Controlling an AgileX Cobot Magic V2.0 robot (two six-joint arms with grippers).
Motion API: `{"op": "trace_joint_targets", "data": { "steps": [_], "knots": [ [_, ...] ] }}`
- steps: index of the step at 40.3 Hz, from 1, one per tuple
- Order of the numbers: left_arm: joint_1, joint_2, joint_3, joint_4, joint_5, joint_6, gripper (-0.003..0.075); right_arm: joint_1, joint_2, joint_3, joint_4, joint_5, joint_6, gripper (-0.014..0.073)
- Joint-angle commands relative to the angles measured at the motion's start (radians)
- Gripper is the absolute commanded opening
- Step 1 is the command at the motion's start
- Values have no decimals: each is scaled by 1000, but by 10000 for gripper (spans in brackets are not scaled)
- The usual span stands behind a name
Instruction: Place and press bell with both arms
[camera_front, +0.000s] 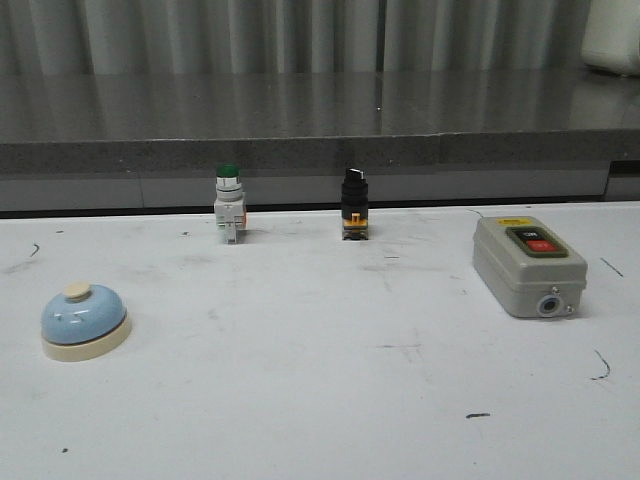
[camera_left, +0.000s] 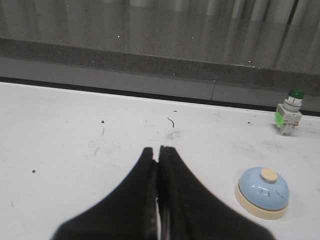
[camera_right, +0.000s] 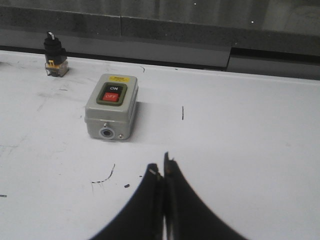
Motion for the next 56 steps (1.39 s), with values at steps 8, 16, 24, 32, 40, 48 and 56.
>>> {"op": "trace_joint_targets", "data": {
  "steps": [8,16,24,32,40,48,56],
  "knots": [
    [2,-17,24,2,-90,-8,-20,-2,-16,-6,-5,-78,-6,-59],
    [2,-17,24,2,-90,-8,-20,-2,-16,-6,-5,-78,-6,-59],
    [2,-17,24,2,-90,-8,-20,-2,-16,-6,-5,-78,-6,-59],
    [2,-17,24,2,-90,-8,-20,-2,-16,-6,-5,-85,-6,-59],
    [2,-17,24,2,-90,-8,-20,-2,-16,-6,-5,-85,-6,-59],
    [2,-15,24,2,-142,-8,-20,-2,-16,-6,2,-98,-6,-59],
    [2,-15,-27,-3,-312,-10,-19,-2,-16,-47,57,-182,-6,-59]
  ]
}}
